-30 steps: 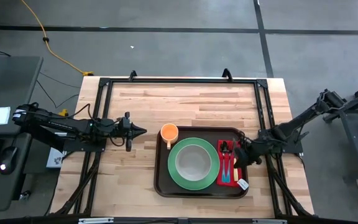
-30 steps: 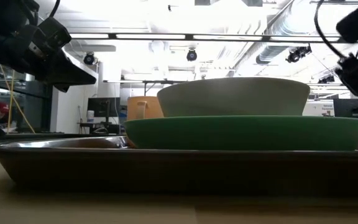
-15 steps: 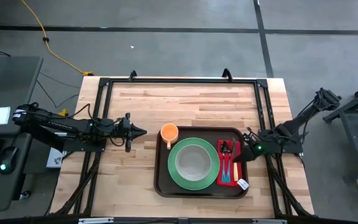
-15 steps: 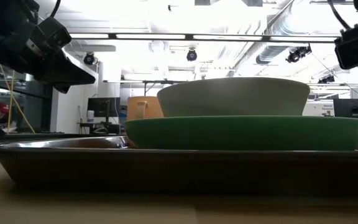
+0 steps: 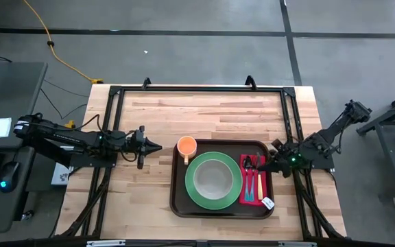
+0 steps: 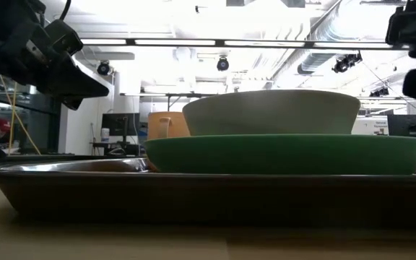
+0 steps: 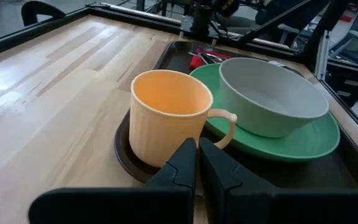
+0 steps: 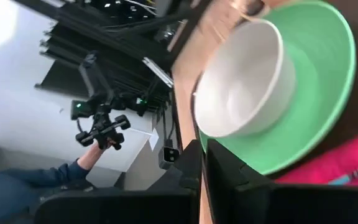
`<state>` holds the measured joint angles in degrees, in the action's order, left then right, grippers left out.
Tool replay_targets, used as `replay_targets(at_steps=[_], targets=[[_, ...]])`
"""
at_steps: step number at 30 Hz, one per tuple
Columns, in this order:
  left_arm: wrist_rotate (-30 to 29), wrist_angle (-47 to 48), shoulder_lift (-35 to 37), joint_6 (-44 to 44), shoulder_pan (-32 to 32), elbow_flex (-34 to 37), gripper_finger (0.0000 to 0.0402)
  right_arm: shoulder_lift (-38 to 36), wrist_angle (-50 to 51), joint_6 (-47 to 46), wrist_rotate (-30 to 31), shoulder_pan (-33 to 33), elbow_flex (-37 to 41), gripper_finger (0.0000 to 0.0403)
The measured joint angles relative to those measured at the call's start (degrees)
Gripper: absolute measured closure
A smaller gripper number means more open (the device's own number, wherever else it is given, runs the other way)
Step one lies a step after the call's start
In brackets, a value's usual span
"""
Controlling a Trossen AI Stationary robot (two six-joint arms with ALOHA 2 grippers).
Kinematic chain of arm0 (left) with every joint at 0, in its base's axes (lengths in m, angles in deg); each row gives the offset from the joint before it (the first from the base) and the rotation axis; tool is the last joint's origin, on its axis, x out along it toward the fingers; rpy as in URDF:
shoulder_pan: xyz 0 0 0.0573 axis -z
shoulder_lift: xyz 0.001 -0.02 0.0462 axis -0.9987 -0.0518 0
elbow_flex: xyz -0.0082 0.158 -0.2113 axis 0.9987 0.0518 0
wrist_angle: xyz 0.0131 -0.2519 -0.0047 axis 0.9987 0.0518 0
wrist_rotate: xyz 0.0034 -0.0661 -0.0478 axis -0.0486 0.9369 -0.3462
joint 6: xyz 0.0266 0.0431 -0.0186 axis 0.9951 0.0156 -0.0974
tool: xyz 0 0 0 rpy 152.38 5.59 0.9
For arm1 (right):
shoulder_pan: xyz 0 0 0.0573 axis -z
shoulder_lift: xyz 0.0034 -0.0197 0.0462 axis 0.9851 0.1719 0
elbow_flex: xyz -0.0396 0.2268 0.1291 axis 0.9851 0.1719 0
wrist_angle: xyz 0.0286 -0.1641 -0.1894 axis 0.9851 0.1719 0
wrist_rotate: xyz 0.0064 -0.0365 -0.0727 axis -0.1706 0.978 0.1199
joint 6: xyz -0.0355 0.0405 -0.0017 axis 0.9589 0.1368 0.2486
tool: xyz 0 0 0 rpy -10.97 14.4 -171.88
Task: Set up tray
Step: Return to Home Position
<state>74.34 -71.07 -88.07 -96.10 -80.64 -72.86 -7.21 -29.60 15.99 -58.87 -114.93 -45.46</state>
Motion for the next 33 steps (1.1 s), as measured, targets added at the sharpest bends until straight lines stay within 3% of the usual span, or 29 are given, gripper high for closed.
replay_targets(at_steps=[21,29,33], targets=[[3.9,-1.8,0.7,6.4,0.0,0.0,0.0355,-12.6,0.0,33.8,6.1,0.0,0.0,0.0403],[5.1,-3.0,5.4,16.7,0.0,0.0,0.0355,-20.3,2.2,35.7,4.1,0.0,0.0,0.0403],[5.4,-2.7,8.0,19.9,0.0,0.0,0.0355,-21.9,3.5,37.3,8.8,0.0,-0.3,0.0402]])
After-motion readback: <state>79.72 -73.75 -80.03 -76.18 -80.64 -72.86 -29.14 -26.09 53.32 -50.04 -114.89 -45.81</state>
